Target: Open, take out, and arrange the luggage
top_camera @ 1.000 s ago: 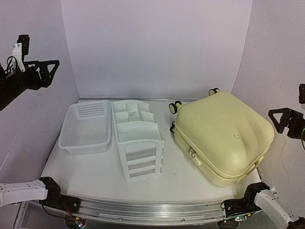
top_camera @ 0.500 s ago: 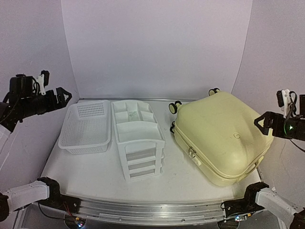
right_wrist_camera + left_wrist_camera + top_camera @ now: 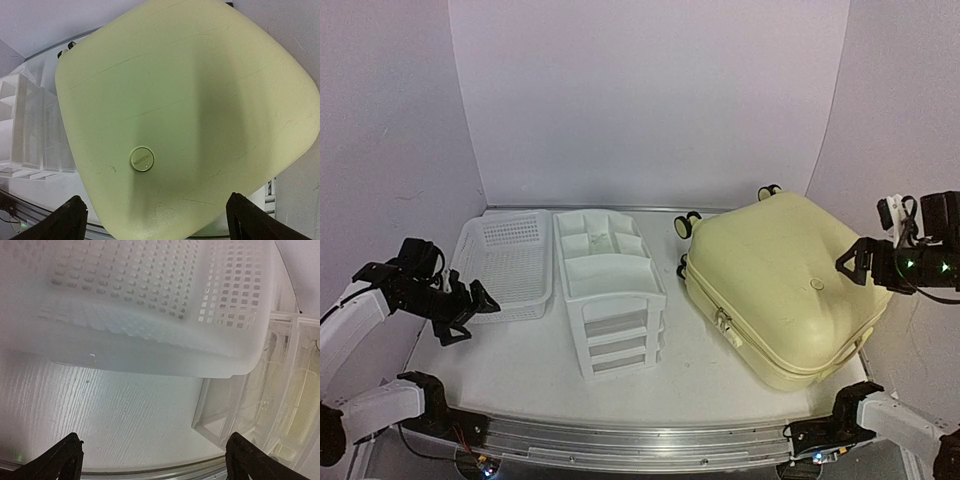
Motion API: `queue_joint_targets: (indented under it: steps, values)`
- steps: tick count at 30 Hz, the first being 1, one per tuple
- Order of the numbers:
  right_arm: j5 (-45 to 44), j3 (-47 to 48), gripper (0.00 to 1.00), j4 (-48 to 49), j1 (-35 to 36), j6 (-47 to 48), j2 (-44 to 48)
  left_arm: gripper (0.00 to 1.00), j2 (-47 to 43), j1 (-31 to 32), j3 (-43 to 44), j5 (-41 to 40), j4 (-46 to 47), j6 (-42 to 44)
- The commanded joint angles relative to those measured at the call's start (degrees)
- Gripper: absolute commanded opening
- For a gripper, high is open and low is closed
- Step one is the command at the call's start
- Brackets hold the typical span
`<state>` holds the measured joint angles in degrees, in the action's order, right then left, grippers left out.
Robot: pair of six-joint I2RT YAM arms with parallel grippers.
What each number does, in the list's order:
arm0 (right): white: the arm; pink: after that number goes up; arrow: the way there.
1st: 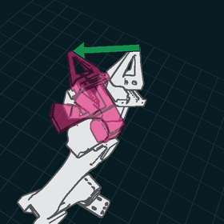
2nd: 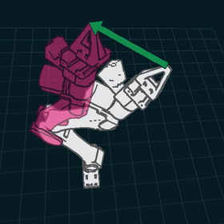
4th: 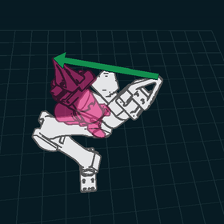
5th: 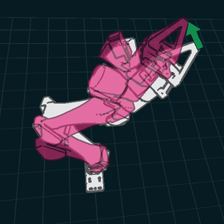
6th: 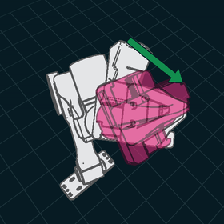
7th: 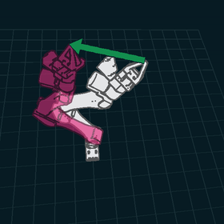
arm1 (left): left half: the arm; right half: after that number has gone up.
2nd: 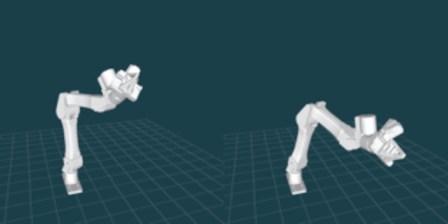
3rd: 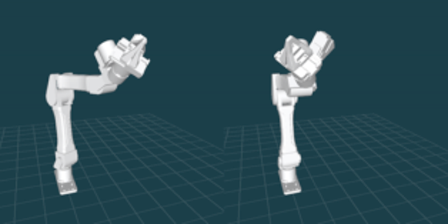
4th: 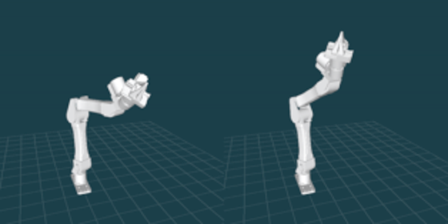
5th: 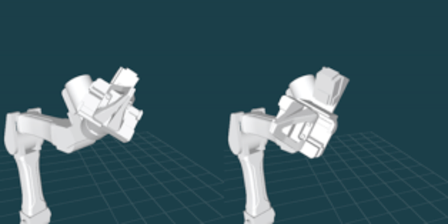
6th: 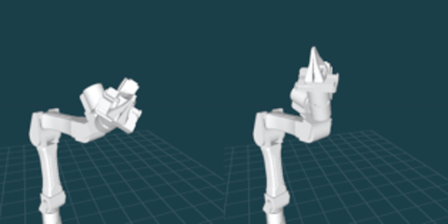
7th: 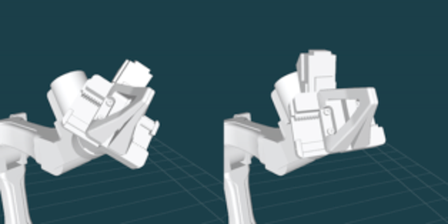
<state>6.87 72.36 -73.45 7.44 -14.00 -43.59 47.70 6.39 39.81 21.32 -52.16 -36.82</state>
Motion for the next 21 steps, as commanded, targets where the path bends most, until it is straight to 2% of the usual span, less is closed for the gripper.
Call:
queue_joint_targets:
  steps: [1, 6, 13, 21]
  values:
    - [2.65, 0.08, 0.98, 2.47, 0.45, -1.21, -1.27, 0.99, 1.36, -0.55, -2.40, 7.99, 3.80, -4.75]
    - [4.30, -1.36, 0.98, 2.75, 0.53, -2.15, -0.95, 0.99, 6.27, -0.70, -3.96, 10.52, 14.92, -5.65]
    - [5.87, -1.45, 0.98, 2.44, 0.60, -2.88, -0.22, 0.99, 19.32, -0.77, 1.55, 9.54, 27.47, -6.82]
    - [7.20, -1.67, 0.98, 1.96, 0.64, -3.92, 0.62, 0.92, 30.72, -1.41, 10.43, 3.28, 29.24, -3.35]
